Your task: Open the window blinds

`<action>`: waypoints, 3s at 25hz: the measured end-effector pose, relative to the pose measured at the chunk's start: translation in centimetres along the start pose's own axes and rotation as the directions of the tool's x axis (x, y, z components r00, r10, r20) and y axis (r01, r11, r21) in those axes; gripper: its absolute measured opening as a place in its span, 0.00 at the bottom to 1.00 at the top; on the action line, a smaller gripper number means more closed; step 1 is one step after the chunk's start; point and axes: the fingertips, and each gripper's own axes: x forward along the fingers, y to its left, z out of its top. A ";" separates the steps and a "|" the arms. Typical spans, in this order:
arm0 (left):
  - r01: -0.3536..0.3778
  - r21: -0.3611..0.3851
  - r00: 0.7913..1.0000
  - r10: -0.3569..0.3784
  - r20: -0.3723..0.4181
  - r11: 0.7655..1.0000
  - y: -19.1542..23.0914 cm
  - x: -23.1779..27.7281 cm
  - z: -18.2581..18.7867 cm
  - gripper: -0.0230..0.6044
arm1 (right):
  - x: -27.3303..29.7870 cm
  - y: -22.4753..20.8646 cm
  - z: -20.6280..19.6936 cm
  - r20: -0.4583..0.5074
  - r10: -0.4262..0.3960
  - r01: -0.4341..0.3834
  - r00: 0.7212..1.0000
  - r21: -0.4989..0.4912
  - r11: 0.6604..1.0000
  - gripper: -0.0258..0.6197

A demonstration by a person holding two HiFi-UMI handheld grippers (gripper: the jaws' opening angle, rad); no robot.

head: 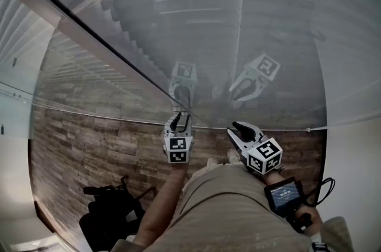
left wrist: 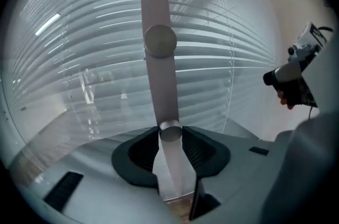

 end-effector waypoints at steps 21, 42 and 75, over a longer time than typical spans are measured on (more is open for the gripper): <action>0.121 -0.351 0.992 -0.105 0.065 0.929 0.3 0.0 -0.1 0.25 | 0.2 -0.5 0.0 -0.010 0.002 -0.002 1.000 0.004 1.000 0.23; 0.347 -0.710 0.938 -0.238 0.253 0.613 1.0 0.0 -0.5 0.25 | 0.0 0.0 0.0 -0.004 0.003 -0.003 1.000 -0.002 1.000 0.23; 0.590 -0.804 0.741 -0.342 0.578 -0.081 -0.1 0.0 -0.5 0.25 | -0.1 0.1 -1.3 -0.032 0.005 -0.005 0.999 -0.011 1.000 0.23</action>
